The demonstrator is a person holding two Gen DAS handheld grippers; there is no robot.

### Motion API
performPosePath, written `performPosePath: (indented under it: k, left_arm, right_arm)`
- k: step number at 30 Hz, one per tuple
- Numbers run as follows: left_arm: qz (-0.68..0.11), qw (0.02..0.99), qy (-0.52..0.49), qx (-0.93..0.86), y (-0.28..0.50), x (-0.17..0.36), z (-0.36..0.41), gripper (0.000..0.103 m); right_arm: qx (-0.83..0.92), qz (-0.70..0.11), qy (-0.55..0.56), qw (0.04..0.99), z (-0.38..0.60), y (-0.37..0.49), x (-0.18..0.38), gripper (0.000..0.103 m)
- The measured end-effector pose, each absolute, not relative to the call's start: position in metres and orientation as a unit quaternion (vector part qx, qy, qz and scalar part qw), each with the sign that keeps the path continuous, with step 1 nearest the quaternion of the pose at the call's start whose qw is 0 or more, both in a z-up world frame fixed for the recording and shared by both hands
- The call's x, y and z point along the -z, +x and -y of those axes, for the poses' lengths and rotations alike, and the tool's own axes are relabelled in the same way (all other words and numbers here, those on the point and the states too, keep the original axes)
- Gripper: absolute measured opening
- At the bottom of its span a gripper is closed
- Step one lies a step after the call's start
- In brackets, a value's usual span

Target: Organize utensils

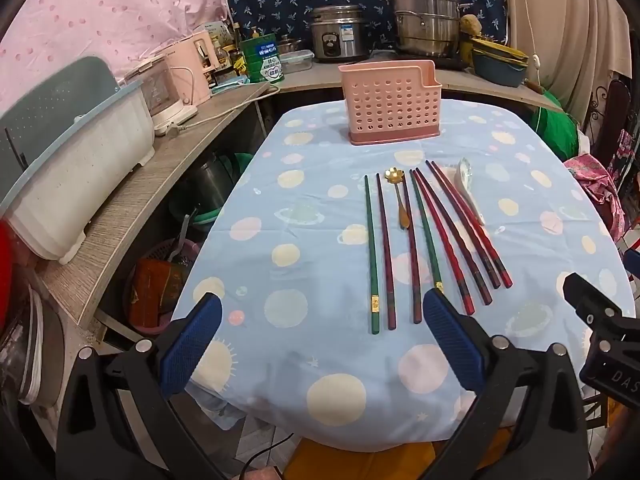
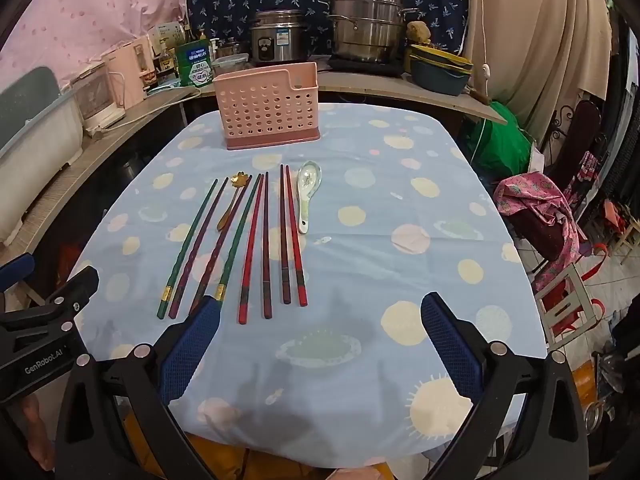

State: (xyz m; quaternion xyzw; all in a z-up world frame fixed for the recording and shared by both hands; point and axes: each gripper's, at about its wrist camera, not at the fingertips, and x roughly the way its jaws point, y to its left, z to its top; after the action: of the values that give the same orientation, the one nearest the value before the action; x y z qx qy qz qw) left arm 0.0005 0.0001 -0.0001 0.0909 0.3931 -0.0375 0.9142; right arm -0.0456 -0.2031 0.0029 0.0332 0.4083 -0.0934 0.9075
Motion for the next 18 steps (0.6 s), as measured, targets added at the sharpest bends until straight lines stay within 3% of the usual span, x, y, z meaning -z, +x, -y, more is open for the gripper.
performPosePath:
  k: [18]
  left_arm:
    - [-0.387, 0.917, 0.092, 0.037, -0.009, -0.014, 0.001, 0.096]
  right_arm:
    - [0.092, -0.405, 0.033, 0.909, 0.200, -0.050, -0.005, 0.096]
